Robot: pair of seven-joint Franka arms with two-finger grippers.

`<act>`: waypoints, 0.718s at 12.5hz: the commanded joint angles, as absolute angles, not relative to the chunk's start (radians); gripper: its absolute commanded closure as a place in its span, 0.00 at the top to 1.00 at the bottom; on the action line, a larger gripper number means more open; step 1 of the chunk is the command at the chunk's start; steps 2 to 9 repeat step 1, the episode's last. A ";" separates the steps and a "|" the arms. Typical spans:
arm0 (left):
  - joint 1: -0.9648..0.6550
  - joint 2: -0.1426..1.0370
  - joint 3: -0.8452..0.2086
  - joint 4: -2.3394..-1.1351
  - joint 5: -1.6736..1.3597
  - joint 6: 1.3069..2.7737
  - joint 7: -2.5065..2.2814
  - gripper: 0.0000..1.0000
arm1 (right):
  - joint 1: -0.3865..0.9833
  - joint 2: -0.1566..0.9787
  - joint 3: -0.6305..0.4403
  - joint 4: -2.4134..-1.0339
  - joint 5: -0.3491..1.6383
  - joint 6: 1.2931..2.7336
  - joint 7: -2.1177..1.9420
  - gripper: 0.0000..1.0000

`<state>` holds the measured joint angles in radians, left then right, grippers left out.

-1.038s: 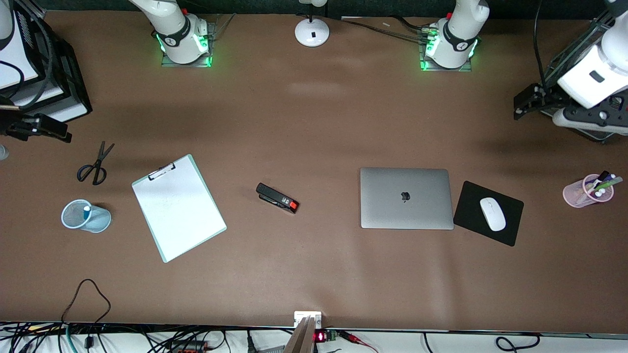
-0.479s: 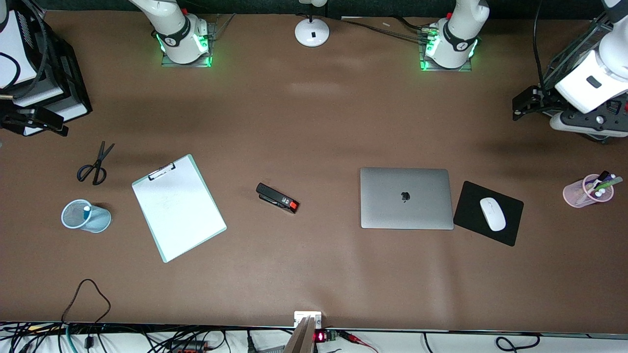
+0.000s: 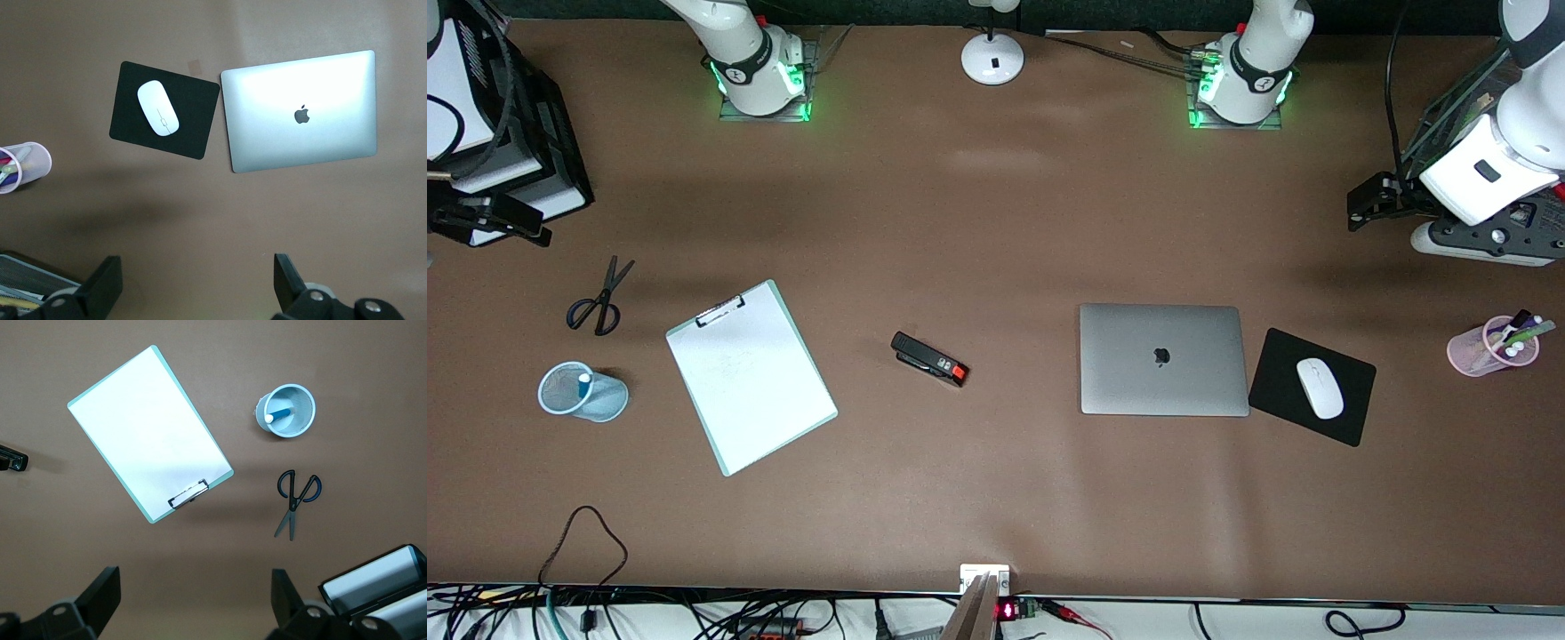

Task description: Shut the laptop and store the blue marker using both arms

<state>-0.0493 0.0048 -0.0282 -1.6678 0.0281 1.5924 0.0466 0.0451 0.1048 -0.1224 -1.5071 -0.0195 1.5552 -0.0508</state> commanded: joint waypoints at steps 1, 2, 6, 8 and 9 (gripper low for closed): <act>-0.040 0.014 -0.034 -1.654 0.041 1.588 0.043 1.00 | 0.043 0.074 -0.115 -1.529 -0.006 1.551 -0.043 1.00; -0.040 0.014 -0.034 -1.654 0.041 1.588 0.043 1.00 | 0.043 0.074 -0.115 -1.529 -0.006 1.551 -0.043 1.00; -0.040 0.014 -0.034 -1.654 0.041 1.588 0.043 1.00 | 0.043 0.074 -0.115 -1.529 -0.006 1.551 -0.043 1.00; -0.040 0.014 -0.034 -1.654 0.041 1.588 0.043 1.00 | 0.043 0.074 -0.115 -1.529 -0.006 1.551 -0.043 1.00; -0.040 0.014 -0.034 -1.654 0.041 1.588 0.043 1.00 | 0.043 0.074 -0.115 -1.529 -0.006 1.551 -0.043 1.00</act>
